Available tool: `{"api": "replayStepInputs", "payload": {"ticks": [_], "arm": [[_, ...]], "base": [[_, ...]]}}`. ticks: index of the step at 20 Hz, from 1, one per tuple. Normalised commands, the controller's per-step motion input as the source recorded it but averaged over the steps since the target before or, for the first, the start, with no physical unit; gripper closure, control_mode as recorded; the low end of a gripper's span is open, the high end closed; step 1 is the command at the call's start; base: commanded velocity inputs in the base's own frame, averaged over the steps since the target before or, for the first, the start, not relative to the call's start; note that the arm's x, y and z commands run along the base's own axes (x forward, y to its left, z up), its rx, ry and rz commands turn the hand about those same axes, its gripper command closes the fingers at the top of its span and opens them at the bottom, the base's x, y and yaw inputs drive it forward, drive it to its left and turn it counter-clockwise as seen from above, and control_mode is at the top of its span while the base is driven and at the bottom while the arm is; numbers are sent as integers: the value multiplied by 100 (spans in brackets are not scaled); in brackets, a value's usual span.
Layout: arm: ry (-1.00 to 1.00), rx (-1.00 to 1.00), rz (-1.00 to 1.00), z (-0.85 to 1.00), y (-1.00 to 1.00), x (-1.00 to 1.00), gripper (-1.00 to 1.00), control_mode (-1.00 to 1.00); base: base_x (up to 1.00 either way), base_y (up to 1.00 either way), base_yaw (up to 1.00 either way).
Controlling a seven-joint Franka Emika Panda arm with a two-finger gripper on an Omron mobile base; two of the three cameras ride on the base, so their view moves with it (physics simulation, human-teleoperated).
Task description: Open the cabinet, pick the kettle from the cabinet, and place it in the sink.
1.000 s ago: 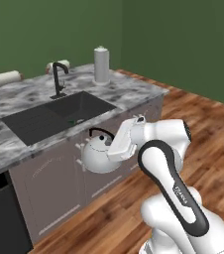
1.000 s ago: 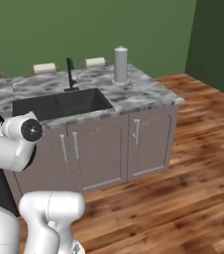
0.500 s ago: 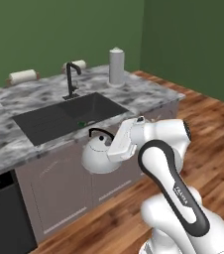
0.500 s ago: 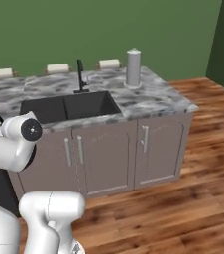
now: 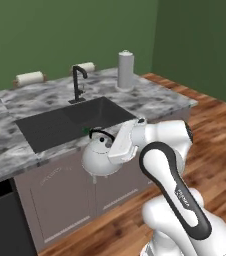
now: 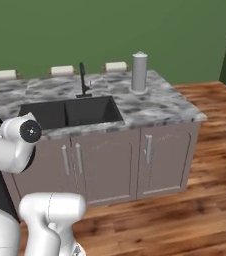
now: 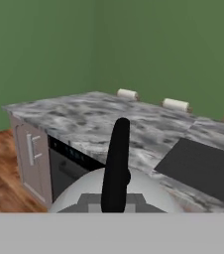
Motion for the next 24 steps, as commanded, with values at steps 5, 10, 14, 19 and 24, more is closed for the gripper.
{"api": "replayStepInputs", "payload": {"ticks": [5, 10, 14, 19, 24], "arm": [[0, 0, 0, 0, 0, 0, 100, 100], [0, 0, 0, 0, 0, 0, 100, 100], [0, 0, 0, 0, 0, 0, 100, 100], [0, 0, 0, 0, 0, 0, 100, 100], [0, 0, 0, 0, 0, 0, 100, 100]], "base": [[58, -18, 6], [60, -18, 5], [53, -19, 14], [45, -24, 18], [38, -32, 15]]}}
